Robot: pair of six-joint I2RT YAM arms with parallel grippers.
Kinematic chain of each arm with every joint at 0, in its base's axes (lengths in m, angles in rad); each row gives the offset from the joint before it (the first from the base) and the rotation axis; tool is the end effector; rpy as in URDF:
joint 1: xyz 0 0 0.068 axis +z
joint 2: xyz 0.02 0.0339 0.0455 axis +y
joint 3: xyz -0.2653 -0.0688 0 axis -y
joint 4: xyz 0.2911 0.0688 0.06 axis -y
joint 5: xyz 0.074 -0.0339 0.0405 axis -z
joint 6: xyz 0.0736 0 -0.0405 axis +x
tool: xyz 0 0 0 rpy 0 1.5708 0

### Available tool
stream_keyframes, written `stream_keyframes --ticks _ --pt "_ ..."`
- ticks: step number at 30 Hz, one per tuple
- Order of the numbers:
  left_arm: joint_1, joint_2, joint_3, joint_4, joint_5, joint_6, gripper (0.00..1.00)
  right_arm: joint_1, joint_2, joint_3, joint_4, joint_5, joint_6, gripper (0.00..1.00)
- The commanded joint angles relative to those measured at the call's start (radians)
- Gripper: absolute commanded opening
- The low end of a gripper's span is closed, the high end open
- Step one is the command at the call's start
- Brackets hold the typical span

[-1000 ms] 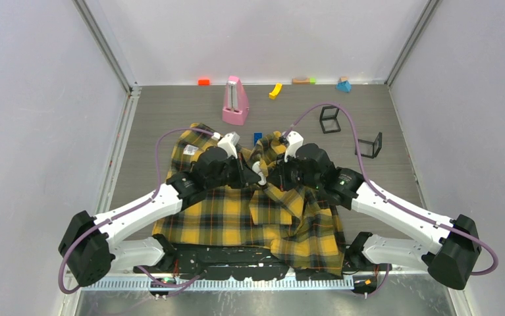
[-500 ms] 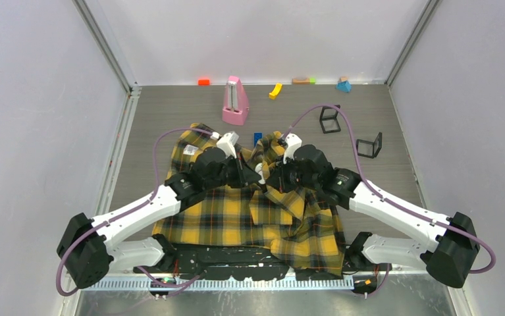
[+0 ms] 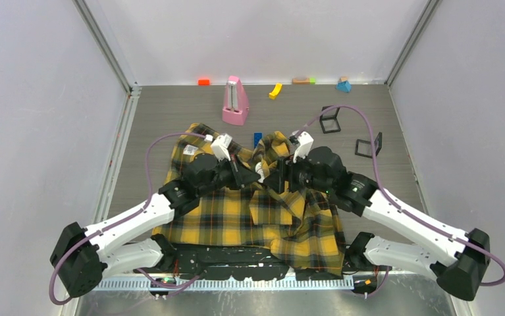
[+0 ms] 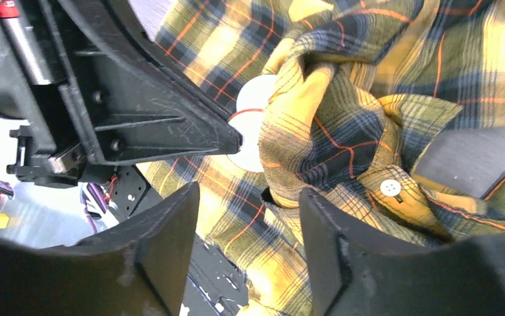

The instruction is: Pin the brooch onto the clothing

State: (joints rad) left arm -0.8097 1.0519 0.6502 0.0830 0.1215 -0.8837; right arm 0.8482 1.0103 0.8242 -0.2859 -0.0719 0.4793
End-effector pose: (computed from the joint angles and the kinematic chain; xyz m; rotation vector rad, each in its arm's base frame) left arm 0.2139 -0.2375 0.2392 0.0146 2.0965 -1.2189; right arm 0.1993 0.2341 0.2763 -0.4437 2.1185 0.8776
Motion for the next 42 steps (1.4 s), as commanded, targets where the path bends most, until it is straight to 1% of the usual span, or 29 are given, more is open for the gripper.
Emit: stream_keyframes --ticks 1,2,4,6,8,12,15,17,19,22,24,25,26,27,28,29,30,31,33,35,38,39,40,41,42 --pt "-0.002 -0.063 -0.003 0.134 0.031 0.014 0.00 -0.019 -0.102 0.012 0.022 0.012 -0.026 0.66" --pt "-0.002 -0.071 -0.009 0.145 0.036 0.016 0.00 -0.032 -0.121 0.011 0.022 0.004 -0.031 0.69" --pt "0.000 -0.086 -0.016 0.176 0.050 0.024 0.00 -0.054 -0.145 0.000 0.031 -0.023 -0.041 0.73" --pt "0.003 -0.093 -0.017 0.198 0.076 0.026 0.00 -0.083 -0.168 -0.018 0.058 -0.077 -0.046 0.75" --pt "0.015 -0.090 -0.014 0.226 0.134 0.028 0.00 -0.107 -0.192 -0.044 0.102 -0.143 -0.049 0.77" --pt "0.042 -0.087 -0.015 0.273 0.226 0.039 0.00 -0.161 -0.231 -0.100 0.203 -0.273 -0.032 0.79" --pt "0.064 -0.098 -0.021 0.282 0.256 0.048 0.00 -0.199 -0.231 -0.122 0.255 -0.340 -0.013 0.77" --pt "0.073 -0.101 -0.026 0.289 0.264 0.045 0.00 -0.205 -0.216 -0.125 0.266 -0.352 -0.003 0.67" --pt "0.077 -0.100 -0.024 0.287 0.271 0.043 0.00 -0.205 -0.193 -0.122 0.267 -0.362 0.000 0.62" --pt "0.080 -0.094 -0.021 0.289 0.283 0.043 0.00 -0.206 -0.150 -0.114 0.272 -0.368 0.003 0.57" --pt "0.082 -0.092 -0.020 0.298 0.285 0.044 0.00 -0.205 -0.121 -0.106 0.270 -0.369 0.002 0.52" --pt "0.085 -0.093 -0.021 0.302 0.284 0.043 0.00 -0.205 -0.101 -0.103 0.267 -0.369 0.002 0.46" --pt "0.086 -0.093 -0.022 0.305 0.281 0.043 0.00 -0.205 -0.091 -0.098 0.254 -0.368 -0.003 0.43" --pt "0.087 -0.094 -0.022 0.306 0.276 0.043 0.00 -0.206 -0.073 -0.095 0.247 -0.370 -0.004 0.35" --pt "0.088 -0.094 -0.022 0.307 0.271 0.043 0.00 -0.205 -0.066 -0.093 0.235 -0.374 -0.005 0.30" --pt "0.089 -0.093 -0.022 0.310 0.266 0.042 0.00 -0.205 -0.055 -0.093 0.230 -0.385 0.001 0.20" --pt "0.089 -0.095 -0.024 0.314 0.258 0.041 0.00 -0.205 -0.051 -0.099 0.224 -0.391 0.005 0.16" --pt "0.090 -0.096 -0.028 0.319 0.249 0.039 0.00 -0.205 -0.047 -0.103 0.222 -0.404 0.014 0.09" --pt "0.092 -0.097 -0.033 0.327 0.238 0.035 0.00 -0.205 -0.044 -0.114 0.212 -0.426 0.026 0.03" --pt "0.096 -0.094 -0.033 0.331 0.240 0.031 0.00 -0.204 -0.047 -0.125 0.203 -0.442 0.037 0.01" --pt "0.105 -0.087 -0.031 0.339 0.267 0.027 0.00 -0.204 -0.075 -0.147 0.213 -0.441 0.042 0.01" --pt "0.109 -0.086 -0.032 0.342 0.280 0.026 0.00 -0.205 -0.086 -0.152 0.223 -0.435 0.044 0.04" --pt "0.115 -0.087 -0.031 0.344 0.300 0.025 0.00 -0.205 -0.111 -0.154 0.230 -0.422 0.043 0.12" --pt "0.120 -0.090 -0.032 0.345 0.315 0.025 0.00 -0.206 -0.125 -0.160 0.247 -0.416 0.042 0.18" --pt "0.127 -0.092 -0.032 0.346 0.335 0.025 0.00 -0.211 -0.154 -0.163 0.259 -0.406 0.042 0.28"
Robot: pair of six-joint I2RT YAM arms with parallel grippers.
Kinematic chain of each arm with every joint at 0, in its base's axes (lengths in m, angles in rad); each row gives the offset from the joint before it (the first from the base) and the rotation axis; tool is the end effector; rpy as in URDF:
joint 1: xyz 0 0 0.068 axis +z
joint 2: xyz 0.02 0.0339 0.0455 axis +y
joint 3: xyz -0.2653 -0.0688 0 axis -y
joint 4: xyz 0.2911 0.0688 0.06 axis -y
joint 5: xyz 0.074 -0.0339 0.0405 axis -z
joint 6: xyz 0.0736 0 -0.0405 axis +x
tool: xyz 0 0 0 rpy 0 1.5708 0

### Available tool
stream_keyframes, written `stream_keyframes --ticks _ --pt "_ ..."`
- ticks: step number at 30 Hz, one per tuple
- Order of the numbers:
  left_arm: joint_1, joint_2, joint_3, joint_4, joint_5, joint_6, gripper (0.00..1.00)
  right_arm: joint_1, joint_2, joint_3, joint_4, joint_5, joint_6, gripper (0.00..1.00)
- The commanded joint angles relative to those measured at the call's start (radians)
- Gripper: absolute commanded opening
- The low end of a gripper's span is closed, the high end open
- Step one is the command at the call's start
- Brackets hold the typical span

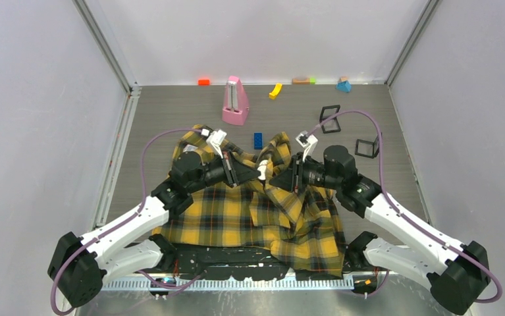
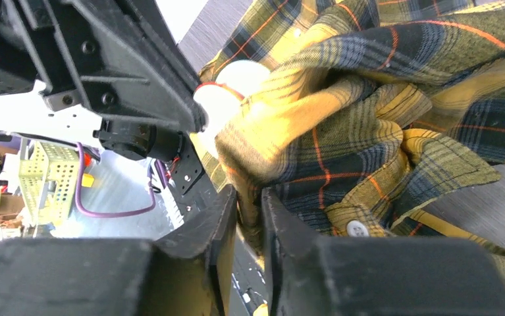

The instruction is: Pin the brooch onto the clothing

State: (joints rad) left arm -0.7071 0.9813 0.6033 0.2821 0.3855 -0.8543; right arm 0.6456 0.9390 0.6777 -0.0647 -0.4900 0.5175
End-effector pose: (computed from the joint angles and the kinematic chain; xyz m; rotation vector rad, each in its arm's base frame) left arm 0.2152 -0.2203 0.2687 0.1926 1.8840 -1.4507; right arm 0.2121 0.2031 0.2659 -0.4928 2.0003 1.2229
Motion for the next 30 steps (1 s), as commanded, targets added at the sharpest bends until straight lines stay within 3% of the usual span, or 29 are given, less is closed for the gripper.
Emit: stream_keyframes --ticks 1,2,5,9,18,30 --pt "0.031 -0.025 0.015 0.147 0.091 -0.005 0.00 -0.011 -0.095 -0.023 0.050 0.014 0.004 0.34" --pt "0.038 -0.031 0.014 0.147 0.111 -0.005 0.00 -0.020 -0.117 -0.026 0.056 0.011 0.004 0.44" --pt "0.053 -0.039 0.016 0.156 0.176 -0.011 0.00 -0.043 -0.139 -0.037 0.095 -0.021 0.004 0.61" --pt "0.058 -0.041 0.019 0.186 0.243 -0.030 0.00 -0.052 -0.125 -0.039 0.151 -0.080 0.021 0.69" --pt "0.058 -0.020 0.023 0.284 0.358 -0.086 0.00 -0.056 -0.092 -0.050 0.272 -0.129 0.071 0.72" --pt "0.058 -0.010 0.026 0.298 0.411 -0.097 0.00 -0.065 -0.056 -0.064 0.372 -0.180 0.138 0.58"
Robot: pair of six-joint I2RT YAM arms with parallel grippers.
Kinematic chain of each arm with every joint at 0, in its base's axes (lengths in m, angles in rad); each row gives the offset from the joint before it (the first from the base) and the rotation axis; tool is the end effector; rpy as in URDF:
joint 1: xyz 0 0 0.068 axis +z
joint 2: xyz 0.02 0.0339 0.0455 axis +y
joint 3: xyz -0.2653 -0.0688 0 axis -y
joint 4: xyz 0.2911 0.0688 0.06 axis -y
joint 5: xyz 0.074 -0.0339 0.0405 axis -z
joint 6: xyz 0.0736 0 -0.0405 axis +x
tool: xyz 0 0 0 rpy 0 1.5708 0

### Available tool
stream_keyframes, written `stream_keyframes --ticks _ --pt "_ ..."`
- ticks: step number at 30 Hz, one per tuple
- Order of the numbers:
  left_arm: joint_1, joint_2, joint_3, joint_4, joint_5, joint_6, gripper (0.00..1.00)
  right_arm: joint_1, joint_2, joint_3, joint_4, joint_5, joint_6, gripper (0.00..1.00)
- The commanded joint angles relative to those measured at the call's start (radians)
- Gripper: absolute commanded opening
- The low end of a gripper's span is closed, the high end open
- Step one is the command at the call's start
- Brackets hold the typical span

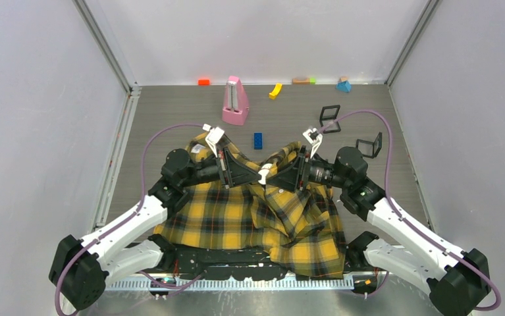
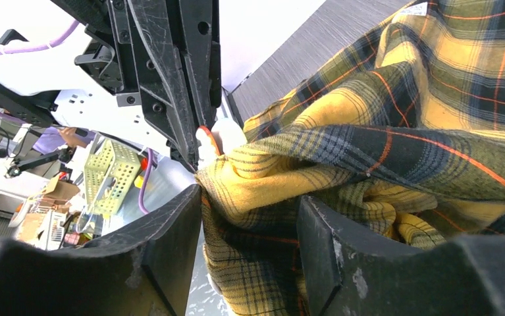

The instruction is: Pin the brooch onto the clothing

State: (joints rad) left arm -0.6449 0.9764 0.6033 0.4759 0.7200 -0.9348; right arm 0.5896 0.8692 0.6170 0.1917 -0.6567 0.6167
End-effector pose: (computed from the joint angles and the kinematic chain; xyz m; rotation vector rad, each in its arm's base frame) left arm 0.2050 -0.2149 0.2963 0.4419 1.7284 -1.7325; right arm 0.2058 0.1917 0.2936 -0.5352 1.7502 1.4195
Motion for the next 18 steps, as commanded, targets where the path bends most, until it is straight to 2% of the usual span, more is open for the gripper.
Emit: stream_keyframes --ticks 1,7,18 --pt "-0.005 -0.004 0.026 0.109 0.083 -0.017 0.00 -0.011 0.015 -0.006 0.131 -0.017 0.048 0.57" --pt "-0.005 0.010 0.033 0.128 0.130 -0.026 0.00 -0.016 0.046 -0.008 0.180 -0.024 0.085 0.43" --pt "-0.004 0.014 0.040 0.135 0.168 -0.029 0.00 -0.026 0.132 0.009 0.168 -0.003 0.130 0.23"
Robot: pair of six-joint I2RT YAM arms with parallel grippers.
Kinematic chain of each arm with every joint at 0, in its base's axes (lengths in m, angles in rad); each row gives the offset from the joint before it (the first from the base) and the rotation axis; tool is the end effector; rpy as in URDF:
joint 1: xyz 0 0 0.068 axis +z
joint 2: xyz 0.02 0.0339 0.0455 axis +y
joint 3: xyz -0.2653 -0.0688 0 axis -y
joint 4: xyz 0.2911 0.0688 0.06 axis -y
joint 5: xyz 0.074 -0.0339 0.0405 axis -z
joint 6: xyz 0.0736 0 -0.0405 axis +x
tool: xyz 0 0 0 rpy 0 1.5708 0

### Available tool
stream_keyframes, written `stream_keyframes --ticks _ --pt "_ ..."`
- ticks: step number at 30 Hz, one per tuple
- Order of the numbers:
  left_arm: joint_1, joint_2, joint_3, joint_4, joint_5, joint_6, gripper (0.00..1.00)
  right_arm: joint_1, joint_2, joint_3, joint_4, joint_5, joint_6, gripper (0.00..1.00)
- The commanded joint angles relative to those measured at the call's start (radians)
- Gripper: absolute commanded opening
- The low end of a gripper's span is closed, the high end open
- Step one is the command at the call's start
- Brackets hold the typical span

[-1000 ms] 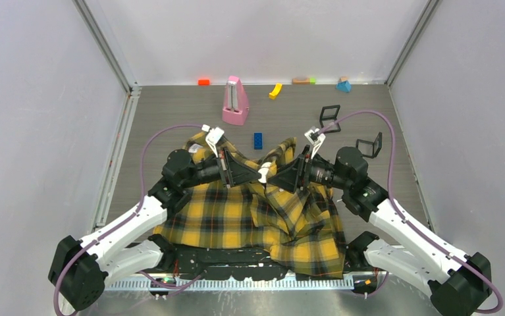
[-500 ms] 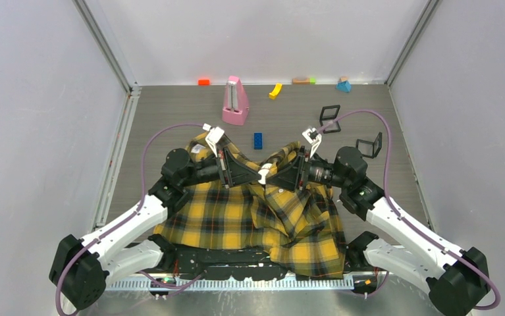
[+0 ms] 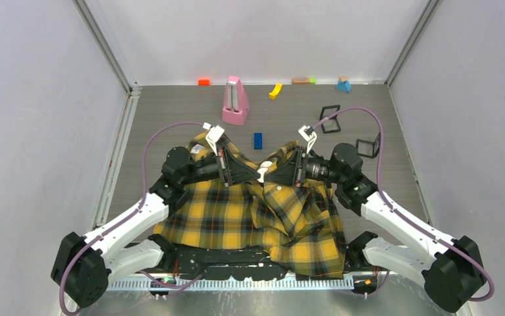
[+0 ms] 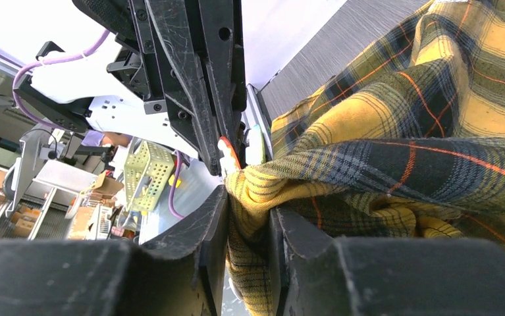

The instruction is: Pin the brooch onto the clothing

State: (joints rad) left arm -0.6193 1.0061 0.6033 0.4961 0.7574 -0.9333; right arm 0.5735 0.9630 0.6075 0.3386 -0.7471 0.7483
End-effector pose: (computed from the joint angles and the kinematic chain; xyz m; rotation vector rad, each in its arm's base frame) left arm 0.2119 -0.2131 0.2906 0.4534 1.7402 -1.7355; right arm 0.2167 0.1995 0.2841 -0.5087 1.7662 1.5658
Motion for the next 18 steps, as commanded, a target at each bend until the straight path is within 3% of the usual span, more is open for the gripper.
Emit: stream_keyframes --ticks 1,7,11,18 --pt "-0.031 -0.015 0.040 0.114 0.135 -0.030 0.00 -0.010 0.045 0.020 0.018 0.090 -0.001 0.22" --pt "-0.031 -0.009 0.041 0.108 0.129 -0.028 0.00 -0.011 0.078 0.031 0.013 0.052 -0.002 0.20" --pt "-0.030 -0.022 0.040 0.000 0.036 0.024 0.00 -0.011 0.068 0.020 0.043 0.035 0.007 0.23" --pt "-0.030 -0.006 0.038 0.014 0.005 0.007 0.00 -0.011 0.027 0.002 0.048 0.033 0.007 0.26"
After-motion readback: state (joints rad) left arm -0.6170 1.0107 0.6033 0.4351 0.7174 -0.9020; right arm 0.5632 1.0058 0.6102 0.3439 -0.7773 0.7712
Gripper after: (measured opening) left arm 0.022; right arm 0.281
